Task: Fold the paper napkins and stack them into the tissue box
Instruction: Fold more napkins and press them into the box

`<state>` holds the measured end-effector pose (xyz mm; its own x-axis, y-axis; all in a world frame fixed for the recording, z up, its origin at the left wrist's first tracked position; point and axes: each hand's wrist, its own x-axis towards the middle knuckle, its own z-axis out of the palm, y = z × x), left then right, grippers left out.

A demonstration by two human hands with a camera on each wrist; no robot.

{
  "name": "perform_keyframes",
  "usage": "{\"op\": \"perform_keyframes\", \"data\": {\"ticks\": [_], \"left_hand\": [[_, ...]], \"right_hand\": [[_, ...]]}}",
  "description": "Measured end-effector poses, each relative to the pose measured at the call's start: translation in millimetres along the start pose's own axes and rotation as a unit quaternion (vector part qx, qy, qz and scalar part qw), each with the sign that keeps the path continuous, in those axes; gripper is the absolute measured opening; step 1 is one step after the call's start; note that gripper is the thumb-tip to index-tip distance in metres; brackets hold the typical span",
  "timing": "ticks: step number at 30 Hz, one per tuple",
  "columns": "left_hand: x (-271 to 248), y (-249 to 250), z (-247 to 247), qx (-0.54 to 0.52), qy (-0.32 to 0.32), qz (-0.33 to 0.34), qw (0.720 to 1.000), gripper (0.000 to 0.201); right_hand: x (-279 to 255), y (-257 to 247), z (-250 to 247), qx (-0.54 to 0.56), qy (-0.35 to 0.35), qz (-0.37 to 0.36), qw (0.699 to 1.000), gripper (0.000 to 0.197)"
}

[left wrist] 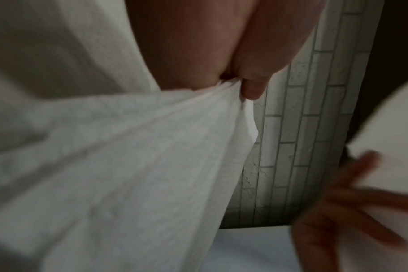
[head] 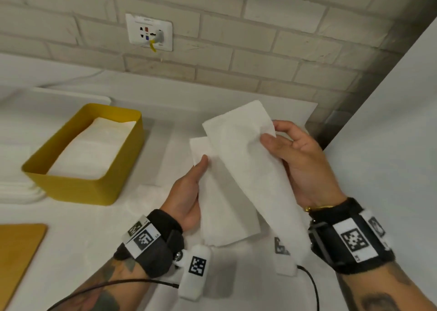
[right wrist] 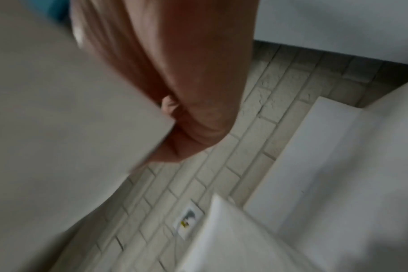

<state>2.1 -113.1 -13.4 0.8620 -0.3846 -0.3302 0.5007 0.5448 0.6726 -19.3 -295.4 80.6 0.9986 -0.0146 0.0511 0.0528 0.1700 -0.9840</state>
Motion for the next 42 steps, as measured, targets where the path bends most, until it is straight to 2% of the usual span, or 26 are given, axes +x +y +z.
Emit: {"op": "perform_keyframes", "data": {"ticks": [5,12,14,16,18,23,27,29,33,35,39,42], "left_hand": [[1.7,-4.4,-1.2,-0.001,-0.020,0.004,1.000,0.063],[0.3,-4.3,-5.3,-0.013,-0.012,0.004,1.000,0.081],[-1.7,-4.7,-4.3,-0.005,-0.009,0.008,1.000,0.072],[-2.7,-6.3,-5.0,0.010,0.003,0.013,1.000,0.052],[-2.5,-8.0,-6.3,0.024,0.020,0.015,0.999,0.043],[2.4,1.8,-22.2,0.000,0.057,0.019,0.998,0.045],[-1.3,28.9,-42.9,-0.027,0.100,0.061,0.993,0.039],[-8.0,42.3,-52.0,-0.028,0.115,0.097,0.988,0.034],[-20.9,54.6,-62.9,-0.020,0.138,0.141,0.980,0.031],[-24.9,53.8,-63.7,-0.015,0.143,0.142,0.979,0.029],[-27.8,49.1,-62.8,-0.010,0.153,0.135,0.979,0.027],[-29.8,47.1,-63.7,-0.015,0.161,0.127,0.979,0.028]], "right_hand": [[14.3,58.3,16.3,-0.047,0.110,0.074,0.990,0.018],[13.3,78.7,23.6,-0.089,0.138,0.081,0.983,0.017],[12.9,81.3,24.4,-0.092,0.146,0.084,0.981,0.017],[11.7,83.3,25.1,-0.093,0.146,0.092,0.981,0.019],[9.7,83.7,25.8,-0.094,0.134,0.101,0.981,0.023],[-8.7,86.6,19.7,-0.151,0.042,0.134,0.978,0.039],[-28.8,87.0,-1.5,-0.251,-0.085,0.196,0.944,0.036],[-25.5,80.6,-18.9,-0.302,-0.086,0.197,0.929,0.030],[2.1,67.2,-53.4,-0.377,0.010,0.174,0.910,0.019],[17.8,68.5,-58.4,-0.407,0.022,0.177,0.896,0.015],[43.5,86.9,-44.0,-0.496,-0.017,0.169,0.852,0.017],[55.1,96.7,-20.5,-0.521,-0.090,0.116,0.841,0.023]]}}
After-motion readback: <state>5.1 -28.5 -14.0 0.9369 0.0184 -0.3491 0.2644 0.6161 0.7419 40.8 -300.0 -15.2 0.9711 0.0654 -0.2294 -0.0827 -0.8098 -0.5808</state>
